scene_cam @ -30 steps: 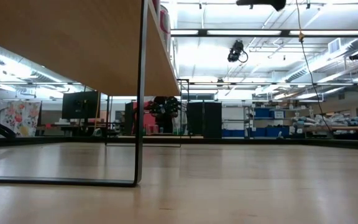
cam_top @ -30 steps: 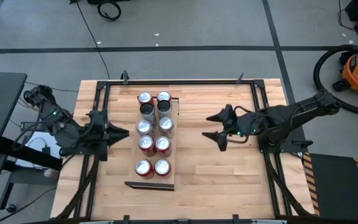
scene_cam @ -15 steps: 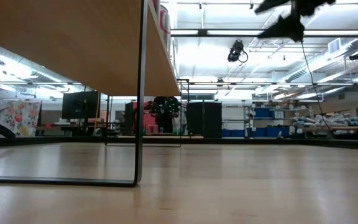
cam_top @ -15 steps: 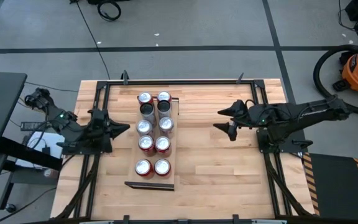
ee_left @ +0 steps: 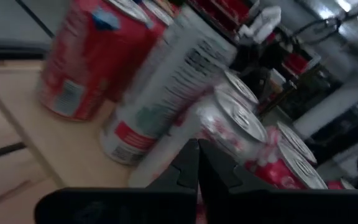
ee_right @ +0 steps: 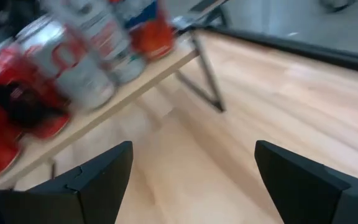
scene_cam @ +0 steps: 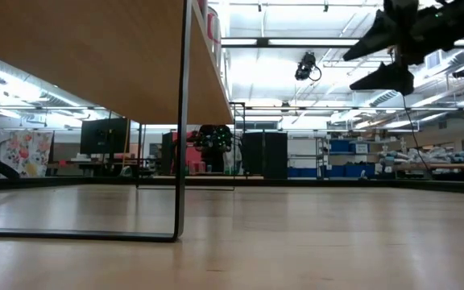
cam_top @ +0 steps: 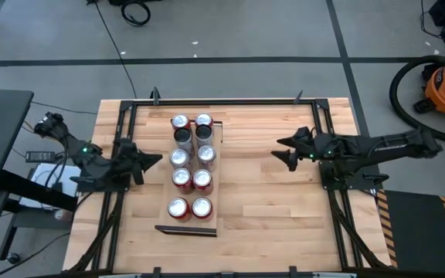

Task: Place canned beverage on shelf
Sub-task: Return to Home Position

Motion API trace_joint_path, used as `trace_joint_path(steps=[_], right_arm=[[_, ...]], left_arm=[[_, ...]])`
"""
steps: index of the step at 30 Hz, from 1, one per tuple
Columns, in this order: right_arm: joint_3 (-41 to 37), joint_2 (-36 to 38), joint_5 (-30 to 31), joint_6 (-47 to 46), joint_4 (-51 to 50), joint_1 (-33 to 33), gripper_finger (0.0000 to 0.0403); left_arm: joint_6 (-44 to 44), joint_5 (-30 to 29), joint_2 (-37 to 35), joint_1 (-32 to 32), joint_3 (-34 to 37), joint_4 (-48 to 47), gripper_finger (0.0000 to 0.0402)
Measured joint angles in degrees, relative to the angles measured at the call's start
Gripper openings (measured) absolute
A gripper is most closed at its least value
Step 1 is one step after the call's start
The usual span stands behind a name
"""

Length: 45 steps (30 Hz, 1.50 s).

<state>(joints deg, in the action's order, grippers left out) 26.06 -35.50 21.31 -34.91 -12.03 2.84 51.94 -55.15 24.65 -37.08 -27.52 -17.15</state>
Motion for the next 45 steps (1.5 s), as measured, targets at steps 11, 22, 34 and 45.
trace_joint_path(steps=[11,22,34,45], right_arm=[[-3.5,8.6,-1.0,0.4,-2.1,-0.1,0.0347],[-8.0,19.9,-4.5,-2.4,-2.1,-0.1,0.0345],[-12.5,25.6,-8.8,-2.5,-0.8,-0.1,0.0175],[-16.2,32.6,-12.7,-3.1,1.1,-0.1,0.0008]], left_arm=[[3.0,-3.8,-8.2,0.0,7.7,3.6,0.0008],[4.2,-4.5,-12.1,0.0,19.5,20.6,0.0008],[4.5,-3.6,-12.0,0.0,26.2,34.7,0.0008],[2.8,1.7,-11.9,0.0,27.1,37.9,0.0005]])
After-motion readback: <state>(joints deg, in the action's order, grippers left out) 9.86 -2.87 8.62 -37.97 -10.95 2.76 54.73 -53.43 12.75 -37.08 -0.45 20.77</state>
